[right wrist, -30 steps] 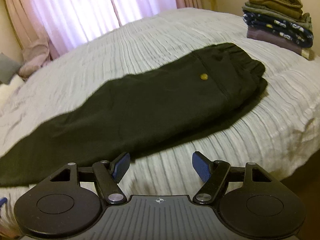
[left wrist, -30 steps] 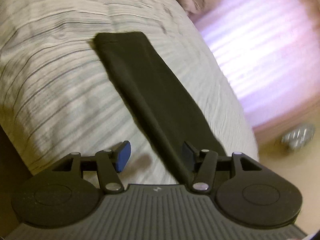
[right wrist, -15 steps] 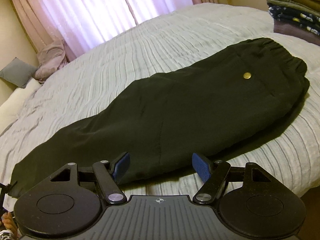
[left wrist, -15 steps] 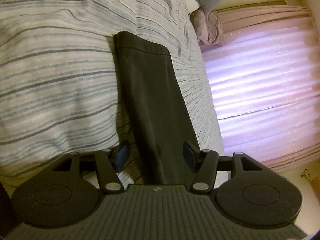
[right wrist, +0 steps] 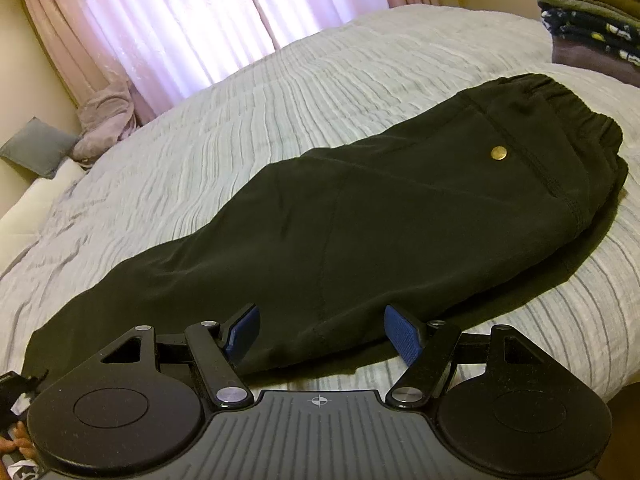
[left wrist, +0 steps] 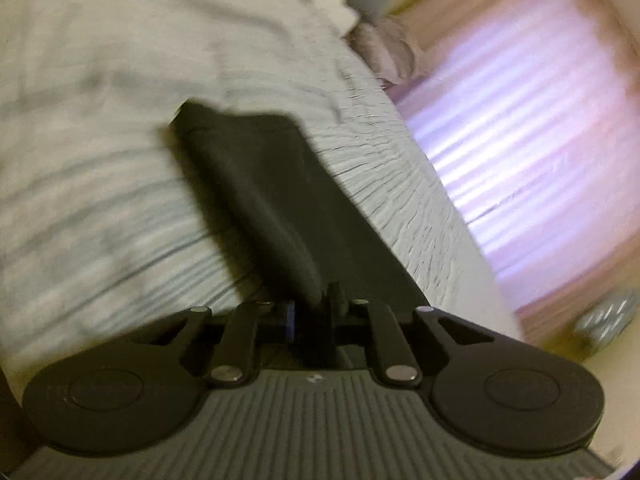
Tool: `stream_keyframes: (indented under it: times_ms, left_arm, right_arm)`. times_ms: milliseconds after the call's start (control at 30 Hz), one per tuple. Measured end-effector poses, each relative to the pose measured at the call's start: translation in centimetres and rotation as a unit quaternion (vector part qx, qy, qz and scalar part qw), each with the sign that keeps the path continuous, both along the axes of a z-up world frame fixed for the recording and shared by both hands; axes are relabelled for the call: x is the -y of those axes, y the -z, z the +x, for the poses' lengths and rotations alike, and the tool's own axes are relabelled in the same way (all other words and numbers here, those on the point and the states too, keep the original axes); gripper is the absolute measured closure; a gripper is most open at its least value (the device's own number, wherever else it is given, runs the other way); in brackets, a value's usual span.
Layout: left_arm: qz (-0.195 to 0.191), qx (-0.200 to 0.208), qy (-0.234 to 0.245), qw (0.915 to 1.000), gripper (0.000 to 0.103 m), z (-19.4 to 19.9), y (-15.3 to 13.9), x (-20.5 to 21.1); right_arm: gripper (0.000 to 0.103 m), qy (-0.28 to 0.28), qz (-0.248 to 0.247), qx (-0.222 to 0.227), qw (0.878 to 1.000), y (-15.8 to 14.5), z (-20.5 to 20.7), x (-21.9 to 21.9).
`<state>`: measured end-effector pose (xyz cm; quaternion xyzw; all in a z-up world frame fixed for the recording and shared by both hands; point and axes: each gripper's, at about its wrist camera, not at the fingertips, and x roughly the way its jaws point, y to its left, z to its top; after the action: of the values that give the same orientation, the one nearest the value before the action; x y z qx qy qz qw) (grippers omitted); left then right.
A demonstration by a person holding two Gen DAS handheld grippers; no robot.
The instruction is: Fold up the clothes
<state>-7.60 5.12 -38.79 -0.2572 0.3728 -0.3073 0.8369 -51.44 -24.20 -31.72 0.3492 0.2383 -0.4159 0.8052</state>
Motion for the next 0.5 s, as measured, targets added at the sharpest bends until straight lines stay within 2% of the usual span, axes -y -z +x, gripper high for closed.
stream_keyframes:
  times_ms: [67,133,233,300,367,433,467,500]
  left_arm:
    - [0.033,0.076,0.022,0.9964,0.093,-1.5,-2.5,1.5]
    - [0.048,0.145,0.058,0.9865,0.093,-3.3,-4.8,3.2]
    - [0.060,0.246,0.126,0.9592,0.093,-6.9,-7.9,6.2]
    - [0.061,0.307,0.185,0.9315,0.093,-10.2,-9.1,8.2]
    - [0.073,0.358,0.254,0.8956,0.093,-14.1,-9.3,10.5]
    - [0.096,0.384,0.320,0.8608,0.091,-17.8,-8.2,12.8]
    - [0.118,0.390,0.357,0.8404,0.089,-19.7,-7.1,14.1]
    - [0.153,0.399,0.391,0.8154,0.086,-21.3,-5.6,15.3]
  right_arm:
    - [0.031,0.005,-0.003,0.003,1.000,-0.1,-0.4,0.1]
    - [0.031,0.012,-0.004,0.008,1.000,-0.2,-0.8,0.3]
    - [0.031,0.022,-0.008,0.019,1.000,-0.4,-1.4,0.4]
    - [0.031,0.029,-0.012,0.025,0.999,-0.6,-1.9,0.5]
    - [0.031,0.038,-0.018,0.028,0.999,-0.9,-2.4,0.8]
    - [0.031,0.046,-0.021,0.033,0.998,-1.1,-2.8,1.0]
    - [0.031,0.050,-0.023,0.036,0.998,-1.3,-3.0,1.2]
    - [0.031,0.055,-0.025,0.043,0.997,-1.4,-3.3,1.3]
